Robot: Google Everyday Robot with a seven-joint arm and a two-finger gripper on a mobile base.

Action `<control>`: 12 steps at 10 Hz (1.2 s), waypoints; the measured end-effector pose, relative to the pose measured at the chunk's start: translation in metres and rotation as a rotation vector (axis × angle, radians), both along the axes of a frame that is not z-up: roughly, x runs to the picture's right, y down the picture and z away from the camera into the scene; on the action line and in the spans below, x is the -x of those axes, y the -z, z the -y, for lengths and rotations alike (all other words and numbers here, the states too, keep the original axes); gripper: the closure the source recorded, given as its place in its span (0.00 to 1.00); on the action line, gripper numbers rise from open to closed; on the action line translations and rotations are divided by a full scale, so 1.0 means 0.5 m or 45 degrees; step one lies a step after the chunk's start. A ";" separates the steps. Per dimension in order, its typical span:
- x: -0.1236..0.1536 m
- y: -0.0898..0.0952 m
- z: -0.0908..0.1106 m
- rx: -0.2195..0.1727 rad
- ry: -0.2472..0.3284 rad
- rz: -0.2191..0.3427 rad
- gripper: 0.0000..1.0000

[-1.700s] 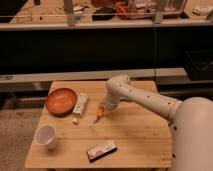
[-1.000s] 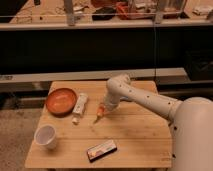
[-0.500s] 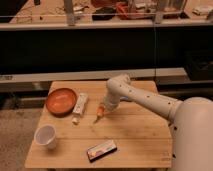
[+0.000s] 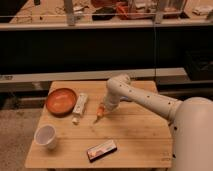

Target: Place the pepper in the ceramic bowl

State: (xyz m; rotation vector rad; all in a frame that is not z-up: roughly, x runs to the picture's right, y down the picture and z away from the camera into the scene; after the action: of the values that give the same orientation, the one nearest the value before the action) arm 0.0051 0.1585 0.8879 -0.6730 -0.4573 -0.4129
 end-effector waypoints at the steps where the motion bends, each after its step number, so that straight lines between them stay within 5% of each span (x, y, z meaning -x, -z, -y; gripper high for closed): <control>1: 0.000 0.000 0.000 0.000 0.000 0.000 0.81; 7: 0.000 0.002 0.001 0.000 0.000 0.001 0.24; 12: -0.003 0.004 -0.007 0.012 0.006 0.001 0.20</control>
State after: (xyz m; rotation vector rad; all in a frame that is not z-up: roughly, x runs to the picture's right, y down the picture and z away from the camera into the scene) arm 0.0066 0.1619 0.8860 -0.6832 -0.4582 -0.4159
